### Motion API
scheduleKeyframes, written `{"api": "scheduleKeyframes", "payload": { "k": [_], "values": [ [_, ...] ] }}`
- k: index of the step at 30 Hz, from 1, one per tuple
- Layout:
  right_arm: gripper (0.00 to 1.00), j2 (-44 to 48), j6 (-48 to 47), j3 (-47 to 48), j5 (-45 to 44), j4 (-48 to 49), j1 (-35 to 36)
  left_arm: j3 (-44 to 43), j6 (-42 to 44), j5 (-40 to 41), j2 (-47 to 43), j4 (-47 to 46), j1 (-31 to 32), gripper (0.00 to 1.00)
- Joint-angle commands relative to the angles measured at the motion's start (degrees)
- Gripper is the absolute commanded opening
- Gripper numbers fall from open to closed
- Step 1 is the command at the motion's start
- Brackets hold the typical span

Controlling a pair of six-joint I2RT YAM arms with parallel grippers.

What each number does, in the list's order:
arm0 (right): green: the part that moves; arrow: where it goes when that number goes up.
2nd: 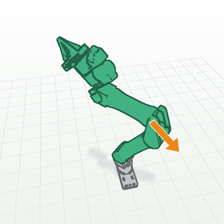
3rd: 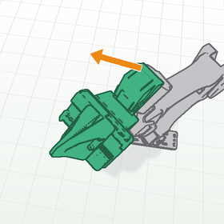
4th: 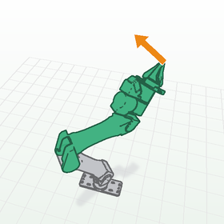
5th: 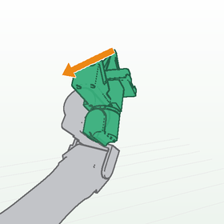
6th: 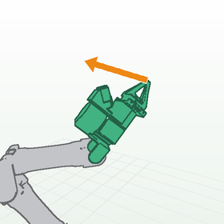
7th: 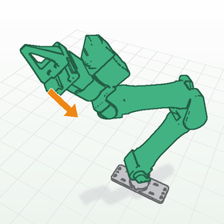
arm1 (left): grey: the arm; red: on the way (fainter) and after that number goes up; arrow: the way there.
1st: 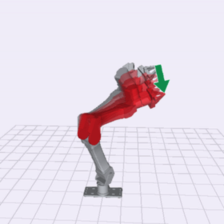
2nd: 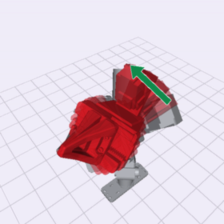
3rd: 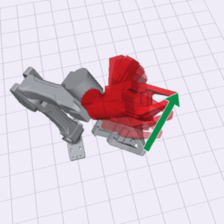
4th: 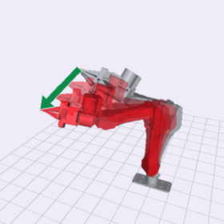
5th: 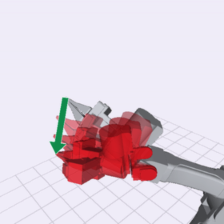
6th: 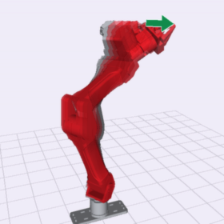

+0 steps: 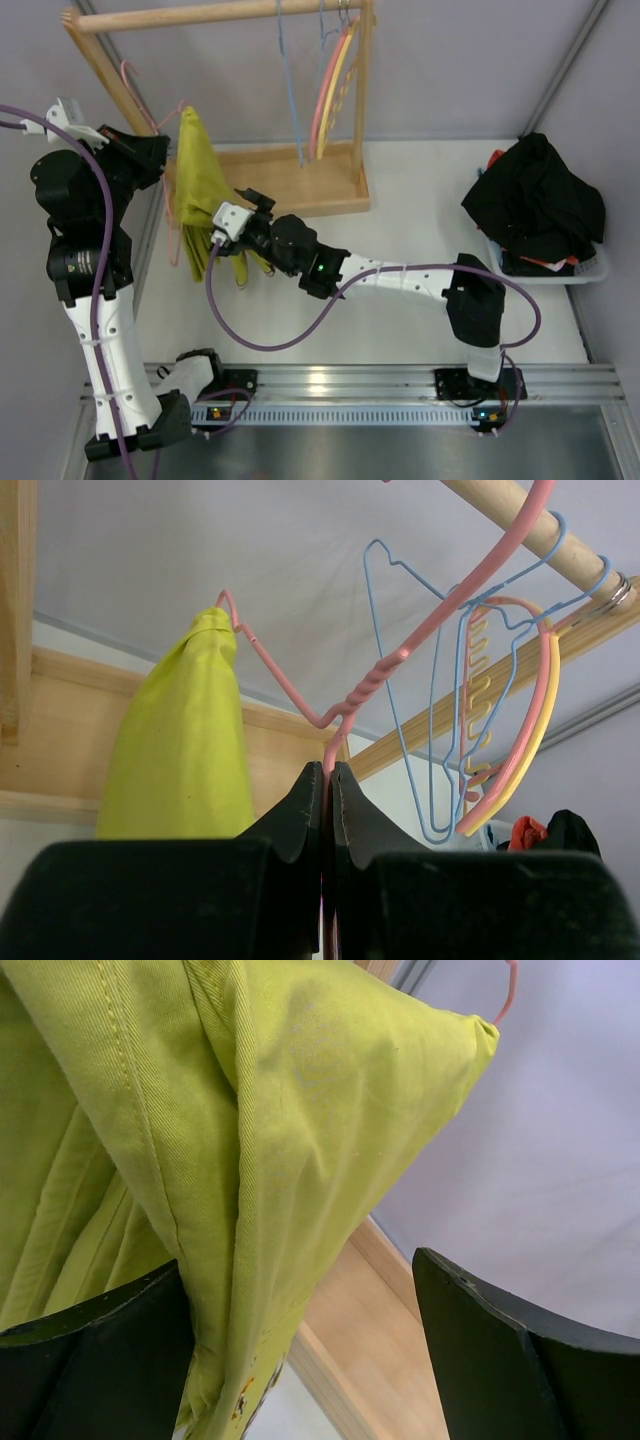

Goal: Remove the trousers from the hanger

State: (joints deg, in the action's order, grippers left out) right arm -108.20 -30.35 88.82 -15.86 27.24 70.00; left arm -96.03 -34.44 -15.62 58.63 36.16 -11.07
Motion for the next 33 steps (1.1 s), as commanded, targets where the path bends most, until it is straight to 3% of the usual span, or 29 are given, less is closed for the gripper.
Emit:
{"api": "scheduleKeyframes", "payload": {
  "k": [1,10,12,15,23,30,33],
  "values": [
    [0.83,3.1,0.2,1.4,-2.2,2.7,-1.4,-2.7,-0.6,-1.2,-2.2,-9.5,0.2,0.00],
    [0.91,3.1,-0.3,3.0,-4.1,3.3,-1.6,-1.8,-1.8,-2.3,-2.0,-9.5,0.1,0.00],
    [0.86,2.4,-0.2,4.8,-3.8,2.9,-1.9,-1.4,-1.8,-2.6,-2.0,-9.6,0.1,0.00],
    [0.80,1.3,0.7,6.6,-2.2,2.0,-2.6,-1.4,-2.0,-2.8,-2.0,-9.6,0.1,0.00],
    [0.83,3.2,5.8,4.7,8.7,-1.1,-2.7,-1.7,-2.3,-2.8,-1.8,-9.6,0.2,0.00],
    [0.85,-0.2,4.8,7.9,5.5,-3.1,-2.1,-2.0,-2.7,-3.2,-1.9,-9.6,0.1,0.00],
    [0.89,0.4,6.3,7.1,9.5,-3.2,-2.2,-2.1,-2.7,-3.2,-1.5,-9.6,0.1,0.00]
  ]
}}
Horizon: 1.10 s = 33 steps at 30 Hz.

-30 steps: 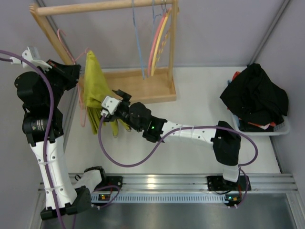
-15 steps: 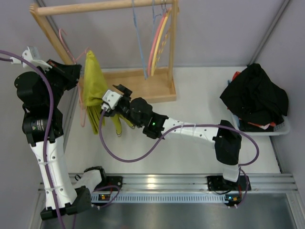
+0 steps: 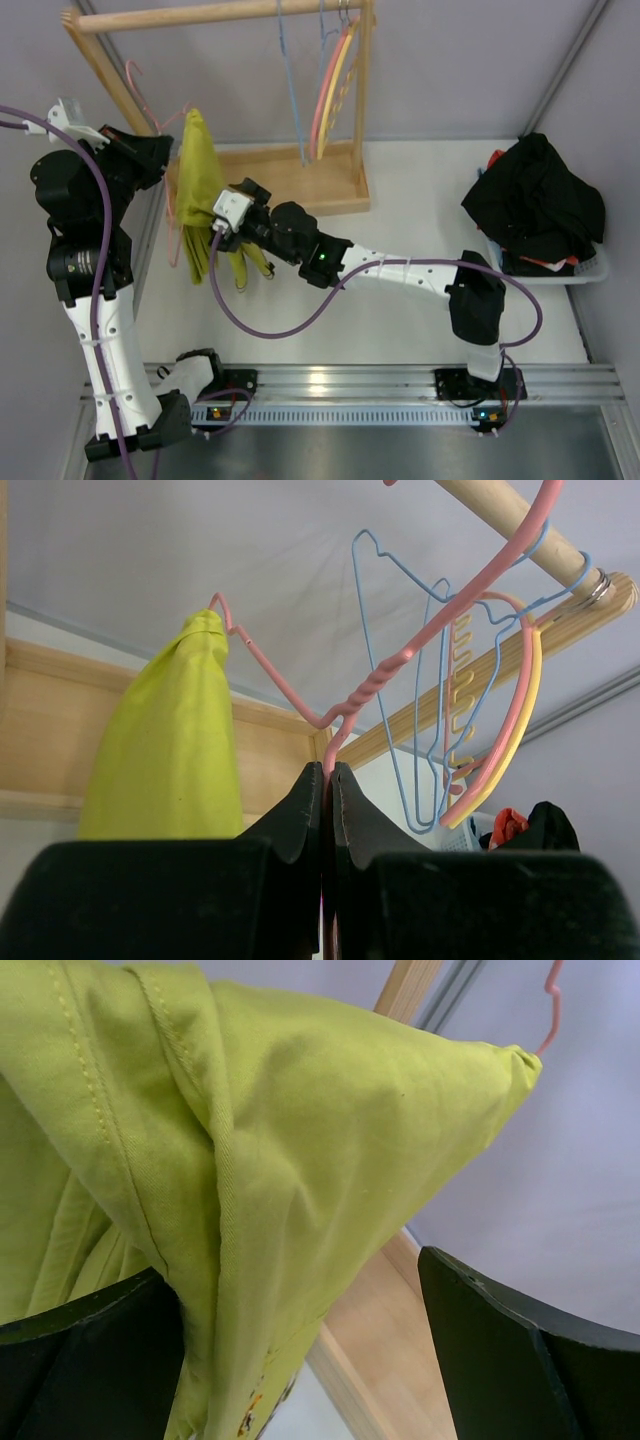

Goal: Remove the trousers from the hanger

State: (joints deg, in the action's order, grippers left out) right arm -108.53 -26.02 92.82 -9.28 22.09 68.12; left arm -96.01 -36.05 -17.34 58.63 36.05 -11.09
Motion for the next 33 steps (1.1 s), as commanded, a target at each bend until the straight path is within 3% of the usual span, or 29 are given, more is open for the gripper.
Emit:
{"api": "scheduleKeyframes", "payload": {
  "k": [1,10,19,22,27,33],
  "values": [
    [0.90,1.0,2.3,2.8,4.0,1.9,-0.3,-2.2,-0.9,-1.5,-1.5,-9.5,0.1,0.00],
    [0.99,3.2,5.1,0.7,10.5,0.6,-0.2,-2.3,-1.3,-1.6,-1.2,-9.5,0.2,0.00],
    [1.00,2.0,6.2,2.4,11.1,-1.3,0.3,-2.3,-1.3,-1.6,-1.1,-9.5,0.2,0.00],
    [0.99,1.3,4.7,2.5,9.5,-1.0,0.3,-2.6,-1.3,-1.6,-0.9,-9.5,0.1,0.00],
    [0.99,-1.7,2.7,5.6,-1.5,-1.1,0.4,-2.8,-1.9,-1.9,-0.8,-9.4,0.1,0.00],
    [0.99,-2.1,5.2,7.3,0.5,-2.5,0.3,-2.3,-2.5,-1.9,-0.5,-9.5,0.2,0.00]
  ]
}}
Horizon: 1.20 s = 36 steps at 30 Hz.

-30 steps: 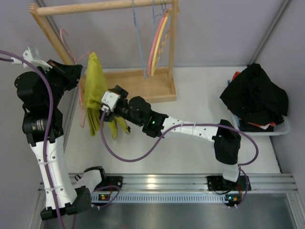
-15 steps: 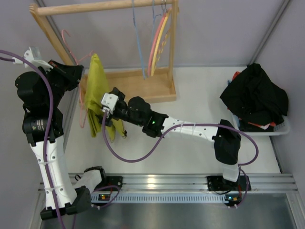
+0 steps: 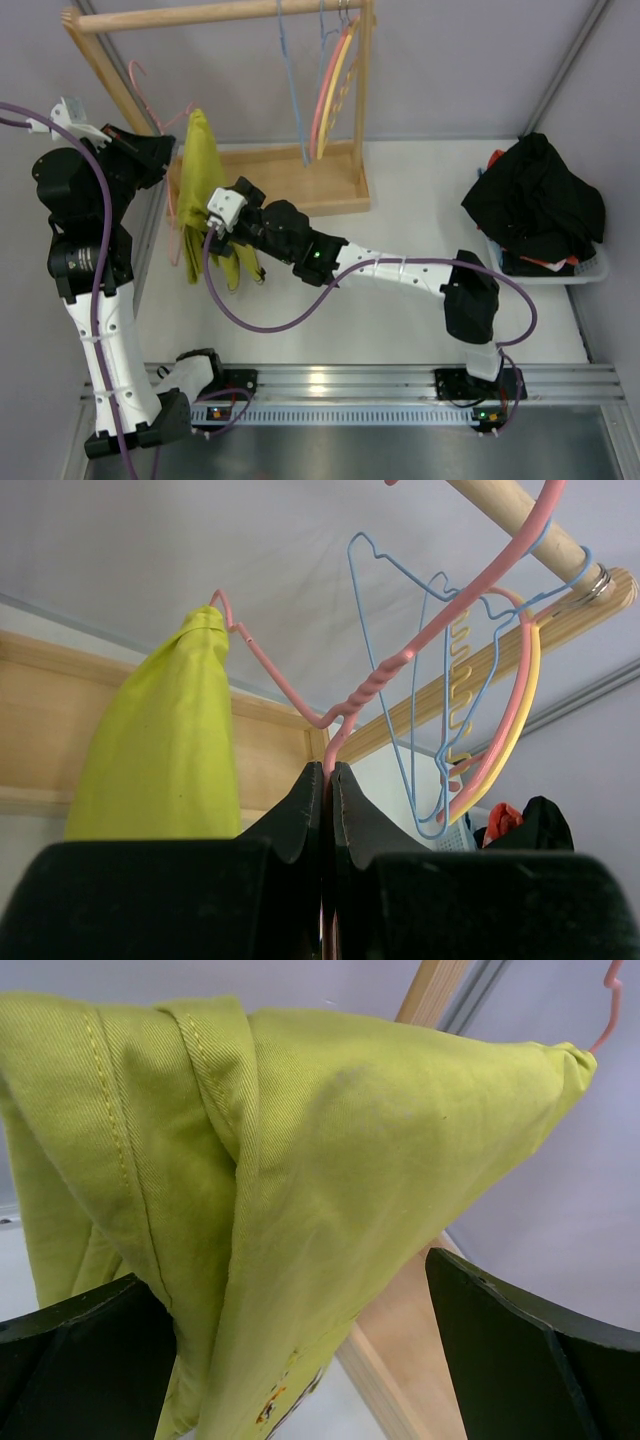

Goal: Remove the trousers from the hanger

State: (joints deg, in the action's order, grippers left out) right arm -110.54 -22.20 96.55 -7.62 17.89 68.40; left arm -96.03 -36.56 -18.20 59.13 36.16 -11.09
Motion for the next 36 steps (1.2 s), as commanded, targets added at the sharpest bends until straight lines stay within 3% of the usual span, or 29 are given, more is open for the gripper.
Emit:
{"api": "scheduleKeyframes", "payload": {
  "k": [1,11,17,27,34,36],
  "values": [
    [0.99,-0.2,1.5,3.7,-0.9,1.8,0.2,-2.1,-2.1,-1.0,-1.1,-9.6,0.1,0.00],
    [0.99,-0.2,3.6,5.1,1.7,0.8,0.6,-1.8,-2.3,-0.5,-1.2,-9.6,0.1,0.00],
    [0.99,-3.0,2.6,8.2,-4.2,-0.3,1.6,-1.4,-2.7,-0.3,-1.5,-9.6,0.1,0.00],
    [0.99,0.5,9.2,4.7,6.0,-1.4,1.7,-1.1,-2.2,0.0,-1.5,-9.6,0.1,0.00],
    [0.99,1.9,12.1,4.5,8.8,-3.5,1.7,-1.2,-1.9,0.0,-1.4,-9.5,0.1,0.00],
    [0.99,1.6,11.7,4.5,5.9,-3.3,1.6,-1.2,-2.2,-0.2,-1.5,-9.6,0.1,0.00]
  ]
}}
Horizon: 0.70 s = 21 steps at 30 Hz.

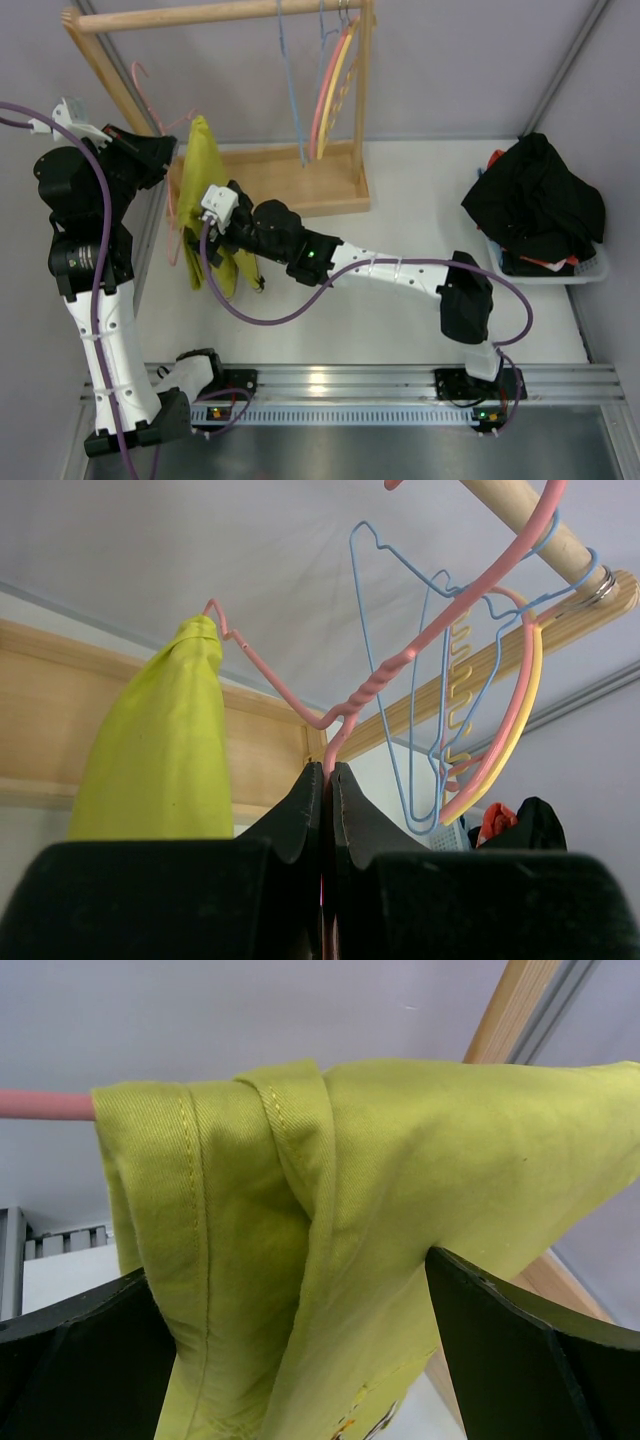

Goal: Remove the trousers from the hanger

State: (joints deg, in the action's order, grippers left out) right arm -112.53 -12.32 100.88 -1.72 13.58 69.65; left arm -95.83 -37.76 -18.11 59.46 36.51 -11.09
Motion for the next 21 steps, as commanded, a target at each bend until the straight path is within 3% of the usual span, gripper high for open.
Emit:
{"api": "scheduleKeyframes", "payload": {
  "k": [1,5,14,21],
  "values": [
    [0.99,3.5,1.8,0.4,-1.9,1.3,0.5,-1.5,-1.2,-0.3,-1.8,-10.0,0.1,0.00],
    [0.94,2.1,-0.9,0.8,-7.7,2.8,0.2,-1.6,-1.1,-0.3,-1.8,-10.0,0.1,0.00],
    [0.74,5.2,-4.4,-5.3,-4.1,5.5,-0.8,-1.5,-0.9,-0.4,-1.6,-10.0,0.1,0.00],
    [0.46,6.7,-5.4,-7.0,-2.2,5.4,-1.1,-1.5,-0.6,-0.3,-1.5,-10.0,0.1,0.00]
  ]
}}
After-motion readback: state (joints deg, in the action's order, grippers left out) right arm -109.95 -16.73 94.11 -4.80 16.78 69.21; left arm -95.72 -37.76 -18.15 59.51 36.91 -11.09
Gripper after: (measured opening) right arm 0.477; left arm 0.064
